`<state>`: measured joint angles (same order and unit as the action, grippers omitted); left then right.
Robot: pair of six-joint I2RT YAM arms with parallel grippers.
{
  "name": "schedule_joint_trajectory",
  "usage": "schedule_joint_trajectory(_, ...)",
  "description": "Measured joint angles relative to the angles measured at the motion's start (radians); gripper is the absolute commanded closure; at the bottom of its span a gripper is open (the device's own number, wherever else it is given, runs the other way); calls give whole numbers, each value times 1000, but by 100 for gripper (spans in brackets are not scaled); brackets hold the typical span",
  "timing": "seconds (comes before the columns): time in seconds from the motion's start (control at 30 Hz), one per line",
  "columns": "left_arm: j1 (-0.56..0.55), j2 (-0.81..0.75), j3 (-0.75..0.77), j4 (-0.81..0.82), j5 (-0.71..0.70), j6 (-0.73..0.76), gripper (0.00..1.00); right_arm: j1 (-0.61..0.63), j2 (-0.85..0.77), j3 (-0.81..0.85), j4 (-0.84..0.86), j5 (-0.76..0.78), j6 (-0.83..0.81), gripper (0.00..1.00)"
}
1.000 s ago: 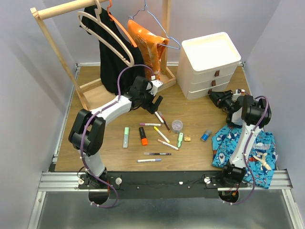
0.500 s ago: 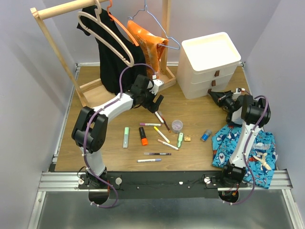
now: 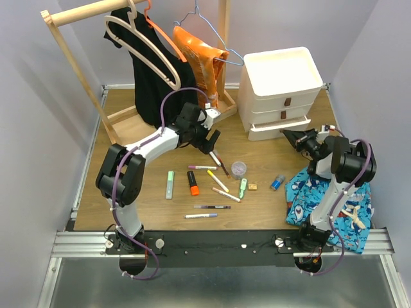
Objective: Sort the stationery into containers
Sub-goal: Open the drawer in the storage box.
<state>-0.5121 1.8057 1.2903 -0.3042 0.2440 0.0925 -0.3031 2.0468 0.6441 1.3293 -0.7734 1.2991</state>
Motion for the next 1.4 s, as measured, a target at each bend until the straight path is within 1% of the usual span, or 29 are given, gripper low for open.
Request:
schedule_joint_trajectory(0.17,0,-23,-47,12,6,0,1,-21,-98,-83,-68,-52,-60,99)
schedule_joint_trajectory(0.3,0,-62,-74,21,19,12,1,-84,-172,-106,-185,-93,-137,99)
schedule_joint_trajectory(0.33,0,-72,-81,27,21,16,1,-103,-206,-108,-257,-101,-186,99)
schedule_joint_trajectory(0.37,0,-85,-89,33,22,19,1,-121,-249,-111,-379,-114,-270,99)
schedule_joint_trajectory(0.4,0,-98,-97,39,22,23,1,-138,-309,-111,-428,-114,-308,99)
schedule_joint_trajectory(0.43,0,-107,-105,46,23,26,1,-147,-355,-111,-509,-113,-381,99)
schedule_joint_trajectory(0.57,0,-140,-137,79,26,26,1,-157,-468,-108,-710,-121,-548,99)
schedule_joint_trajectory(0.67,0,-157,-167,97,34,22,1,-154,-499,-110,-839,-140,-630,99)
schedule_joint_trajectory(1.03,0,-209,-210,112,47,16,1,-156,-633,-126,-1128,-145,-842,99)
schedule_joint_trajectory(1.23,0,-230,-235,123,52,14,1,-168,-678,-127,-1227,-127,-915,99)
schedule_joint_trajectory(1.4,0,-233,-248,124,56,14,1,-195,-667,-127,-1287,-90,-944,99)
